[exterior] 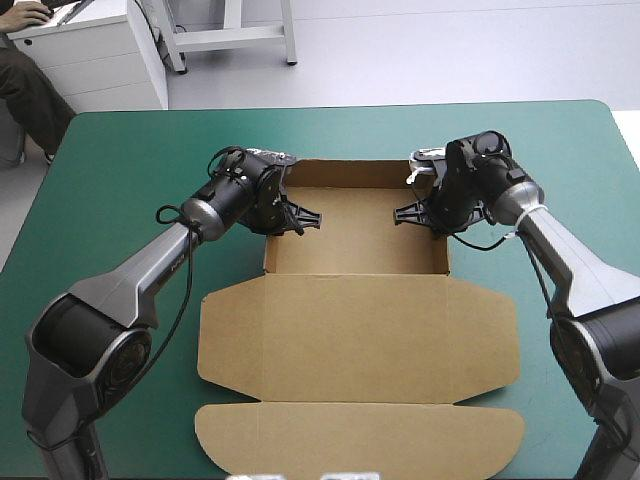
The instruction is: Fold the box
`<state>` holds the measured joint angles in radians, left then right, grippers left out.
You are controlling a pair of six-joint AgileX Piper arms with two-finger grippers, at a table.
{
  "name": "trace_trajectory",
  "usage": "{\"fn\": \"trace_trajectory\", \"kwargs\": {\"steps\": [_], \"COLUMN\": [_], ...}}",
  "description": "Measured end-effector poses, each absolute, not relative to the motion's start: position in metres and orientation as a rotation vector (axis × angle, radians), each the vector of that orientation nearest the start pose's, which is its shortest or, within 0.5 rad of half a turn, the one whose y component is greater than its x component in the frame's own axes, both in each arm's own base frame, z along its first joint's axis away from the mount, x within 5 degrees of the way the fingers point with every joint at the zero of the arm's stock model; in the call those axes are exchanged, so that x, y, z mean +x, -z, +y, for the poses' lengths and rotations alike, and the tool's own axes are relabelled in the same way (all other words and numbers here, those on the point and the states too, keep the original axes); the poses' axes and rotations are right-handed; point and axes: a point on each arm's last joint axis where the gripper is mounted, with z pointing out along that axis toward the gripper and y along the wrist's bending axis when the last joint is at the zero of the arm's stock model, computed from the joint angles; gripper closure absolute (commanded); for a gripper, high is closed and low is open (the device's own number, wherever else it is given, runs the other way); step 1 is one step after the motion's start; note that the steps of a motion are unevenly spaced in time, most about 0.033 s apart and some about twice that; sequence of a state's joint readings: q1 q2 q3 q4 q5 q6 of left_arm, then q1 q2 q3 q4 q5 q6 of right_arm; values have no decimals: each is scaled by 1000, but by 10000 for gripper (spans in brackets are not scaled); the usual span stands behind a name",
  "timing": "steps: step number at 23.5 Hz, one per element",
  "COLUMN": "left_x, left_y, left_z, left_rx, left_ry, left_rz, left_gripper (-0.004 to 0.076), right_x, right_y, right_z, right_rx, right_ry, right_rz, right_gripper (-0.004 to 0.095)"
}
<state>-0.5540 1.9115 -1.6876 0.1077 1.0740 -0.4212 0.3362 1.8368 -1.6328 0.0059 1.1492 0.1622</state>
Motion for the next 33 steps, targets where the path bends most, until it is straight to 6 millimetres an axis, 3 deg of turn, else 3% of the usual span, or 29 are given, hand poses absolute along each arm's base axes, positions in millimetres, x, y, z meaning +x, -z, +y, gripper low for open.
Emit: {"fn": "trace_trajectory", "kwargs": {"steps": [3,6,8,9,10,12,20,22,24,25,29,33], "left_x": [357,358,358,357,356,355,354,356,360,362,358,339], "left_y": [-279,-279,-278,-277,-277,-276,-282,-297,-323,-338,-369,-405], "left_z": [-211,-210,-209,-209,-209,-210,-208,-206,-207,-208,-206,-196], "left_rx": [229,235,281,321,330,353,383,385,365,354,352,337], "left_ry": [106,101,82,59,54,48,-10,-48,-20,7,52,116], "left_rz": [2764,2759,2758,2766,2770,2771,2784,2765,2696,2653,2565,2493], "left_gripper": [730,671,443,391,276,210,222,346,670,726,734,734], "right_x": [369,369,369,369,369,369,371,376,378,377,374,361], "right_y": [-290,-290,-290,-290,-290,-290,-294,-310,-331,-341,-357,-380], "right_z": [129,129,130,132,132,132,133,134,135,134,130,123], "right_rx": [-254,-280,-291,-294,-294,-286,-238,-218,-209,-211,-214,-212], "right_ry": [-117,-114,-126,-138,-143,-152,-164,-176,-189,-184,-151,-131], "right_rz": [2832,2829,2826,2825,2825,2828,2808,2757,2715,2709,2682,2626], "right_gripper": [780,614,384,340,274,216,201,202,202,202,210,211]}}
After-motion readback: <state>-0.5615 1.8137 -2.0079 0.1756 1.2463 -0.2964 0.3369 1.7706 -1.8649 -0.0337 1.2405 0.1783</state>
